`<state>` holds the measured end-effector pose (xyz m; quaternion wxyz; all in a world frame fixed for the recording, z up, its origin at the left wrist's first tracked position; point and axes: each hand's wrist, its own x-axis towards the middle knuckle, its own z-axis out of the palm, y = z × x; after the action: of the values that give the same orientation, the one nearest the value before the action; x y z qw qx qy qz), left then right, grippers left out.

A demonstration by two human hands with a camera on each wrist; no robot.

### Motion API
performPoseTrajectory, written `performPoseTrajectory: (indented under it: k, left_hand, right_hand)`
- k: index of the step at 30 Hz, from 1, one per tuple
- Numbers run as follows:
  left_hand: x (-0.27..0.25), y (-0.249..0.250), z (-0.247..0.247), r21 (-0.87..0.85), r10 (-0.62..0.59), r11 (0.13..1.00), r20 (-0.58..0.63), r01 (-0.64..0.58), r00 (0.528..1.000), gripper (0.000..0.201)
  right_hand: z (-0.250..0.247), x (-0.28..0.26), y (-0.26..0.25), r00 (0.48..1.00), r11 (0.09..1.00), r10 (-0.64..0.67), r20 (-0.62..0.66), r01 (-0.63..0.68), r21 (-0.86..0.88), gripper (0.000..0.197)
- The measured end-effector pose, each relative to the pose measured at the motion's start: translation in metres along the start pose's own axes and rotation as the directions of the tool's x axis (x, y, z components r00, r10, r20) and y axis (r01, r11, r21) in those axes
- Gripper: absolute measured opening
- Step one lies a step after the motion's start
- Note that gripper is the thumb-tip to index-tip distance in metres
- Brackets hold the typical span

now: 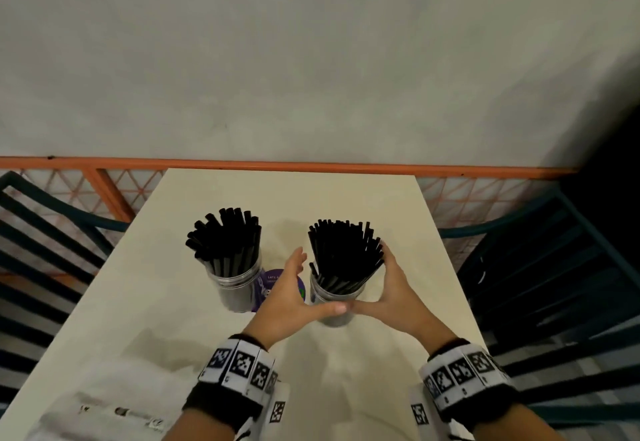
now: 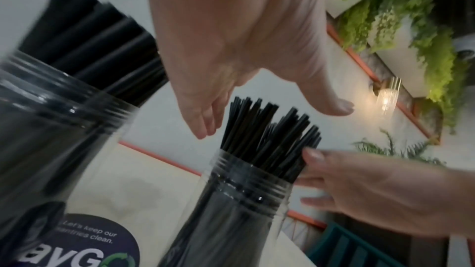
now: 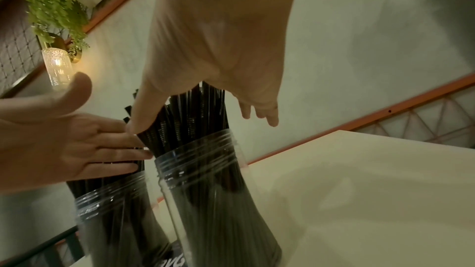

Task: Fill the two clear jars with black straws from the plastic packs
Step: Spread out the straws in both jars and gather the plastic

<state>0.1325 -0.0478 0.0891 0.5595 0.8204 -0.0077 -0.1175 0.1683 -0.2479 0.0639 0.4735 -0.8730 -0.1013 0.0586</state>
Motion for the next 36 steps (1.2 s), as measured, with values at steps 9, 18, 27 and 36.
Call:
performPoseTrajectory:
  k: [9, 18, 27, 36]
  left_hand:
    - [0.062, -0.004, 0.009, -0.15, 0.129, 0.982, 0.071, -0.117, 0.989, 0.131]
    - [0.059, -0.008, 0.015, -0.21, 0.167, 0.958, -0.139, -0.194, 0.976, 0.104]
    - [0.062, -0.016, 0.01, -0.227, 0.188, 0.96, 0.081, -0.165, 0.979, 0.12]
    - [0.072, 0.002, 0.022, -0.157, 0.248, 0.947, -0.192, -0.279, 0.95, 0.073]
  right_hand:
    - [0.025, 0.042, -0.01, 0.978, 0.973, -0.161, 0.13, 0.135, 0.188, 0.119]
    - [0.029, 0.041, -0.002, 0.996, 0.953, -0.087, -0.028, 0.091, 0.288, 0.085]
    - [0.029, 0.035, -0.003, 0.995, 0.987, -0.103, 0.006, 0.101, 0.127, 0.1]
    - [0.03, 0.048, -0.019, 0.992, 0.966, -0.057, -0.114, 0.084, 0.245, 0.06]
